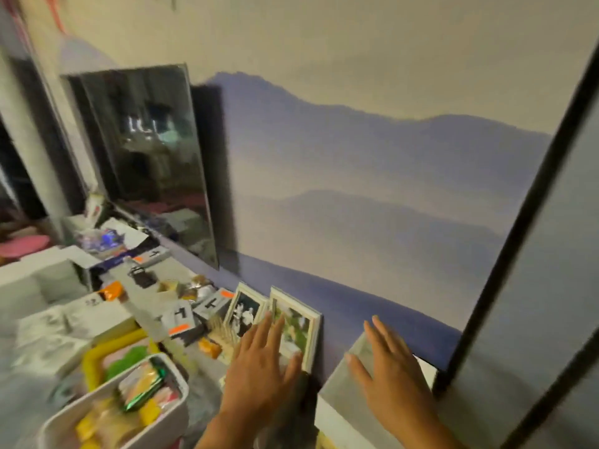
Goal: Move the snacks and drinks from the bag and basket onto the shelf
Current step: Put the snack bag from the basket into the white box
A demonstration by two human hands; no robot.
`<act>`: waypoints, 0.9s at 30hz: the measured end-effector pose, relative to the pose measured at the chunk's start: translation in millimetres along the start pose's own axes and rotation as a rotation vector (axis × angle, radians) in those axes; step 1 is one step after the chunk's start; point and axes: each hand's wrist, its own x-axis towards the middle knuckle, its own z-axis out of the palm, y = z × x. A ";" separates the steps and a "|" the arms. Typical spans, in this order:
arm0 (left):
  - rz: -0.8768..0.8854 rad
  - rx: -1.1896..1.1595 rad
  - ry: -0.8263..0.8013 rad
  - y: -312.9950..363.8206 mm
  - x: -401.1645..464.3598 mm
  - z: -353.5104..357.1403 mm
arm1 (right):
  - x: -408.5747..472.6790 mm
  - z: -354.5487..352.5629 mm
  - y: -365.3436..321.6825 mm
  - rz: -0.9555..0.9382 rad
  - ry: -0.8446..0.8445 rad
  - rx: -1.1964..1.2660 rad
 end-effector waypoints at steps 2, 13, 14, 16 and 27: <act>-0.072 0.027 0.021 -64.1 -24.7 -42.2 | -4.5 16.5 -71.0 -0.070 -0.040 0.045; -0.488 0.069 0.201 -391.5 -186.6 -251.4 | -60.5 128.3 -457.4 -0.469 -0.152 0.122; -0.518 0.054 0.208 -410.9 -193.9 -262.5 | -62.8 133.7 -481.4 -0.487 -0.166 0.133; -0.536 0.026 0.219 -441.7 -199.7 -277.5 | -62.4 145.3 -519.7 -0.502 -0.196 0.138; -0.382 0.053 -0.007 -599.0 -86.4 -256.6 | 40.5 269.3 -598.1 -0.322 -0.250 0.134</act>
